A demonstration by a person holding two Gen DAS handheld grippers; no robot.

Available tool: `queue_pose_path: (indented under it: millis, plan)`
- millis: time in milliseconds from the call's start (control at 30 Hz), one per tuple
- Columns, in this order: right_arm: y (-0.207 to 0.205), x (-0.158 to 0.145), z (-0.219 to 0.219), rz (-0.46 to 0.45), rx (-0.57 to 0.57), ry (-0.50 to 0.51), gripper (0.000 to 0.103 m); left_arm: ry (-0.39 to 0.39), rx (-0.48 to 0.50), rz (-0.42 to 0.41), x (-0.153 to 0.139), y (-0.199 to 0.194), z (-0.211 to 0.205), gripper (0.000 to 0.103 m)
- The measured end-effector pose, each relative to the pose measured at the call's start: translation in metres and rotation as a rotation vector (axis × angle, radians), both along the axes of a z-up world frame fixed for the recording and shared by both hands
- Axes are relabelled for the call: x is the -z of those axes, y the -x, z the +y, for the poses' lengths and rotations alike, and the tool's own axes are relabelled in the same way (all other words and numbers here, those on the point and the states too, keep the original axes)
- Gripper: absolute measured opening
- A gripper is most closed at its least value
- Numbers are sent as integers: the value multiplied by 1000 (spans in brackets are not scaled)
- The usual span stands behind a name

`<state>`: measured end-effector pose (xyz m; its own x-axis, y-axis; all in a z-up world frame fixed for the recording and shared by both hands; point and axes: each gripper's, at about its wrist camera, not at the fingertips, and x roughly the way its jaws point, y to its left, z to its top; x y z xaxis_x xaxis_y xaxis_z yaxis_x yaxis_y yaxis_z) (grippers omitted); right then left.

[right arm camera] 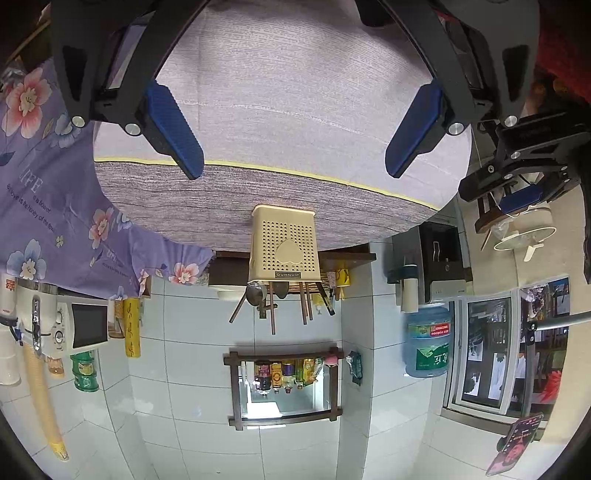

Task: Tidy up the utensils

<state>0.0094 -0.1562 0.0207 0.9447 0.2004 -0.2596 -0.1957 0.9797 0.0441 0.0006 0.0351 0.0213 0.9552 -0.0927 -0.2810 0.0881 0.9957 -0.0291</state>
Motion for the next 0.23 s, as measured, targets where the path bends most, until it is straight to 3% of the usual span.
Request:
queue_pose_path:
  millis: [233]
  plan:
    - [-2,-1,1,11,4,-2,97,-4,-13,14,0,-3,4,98]
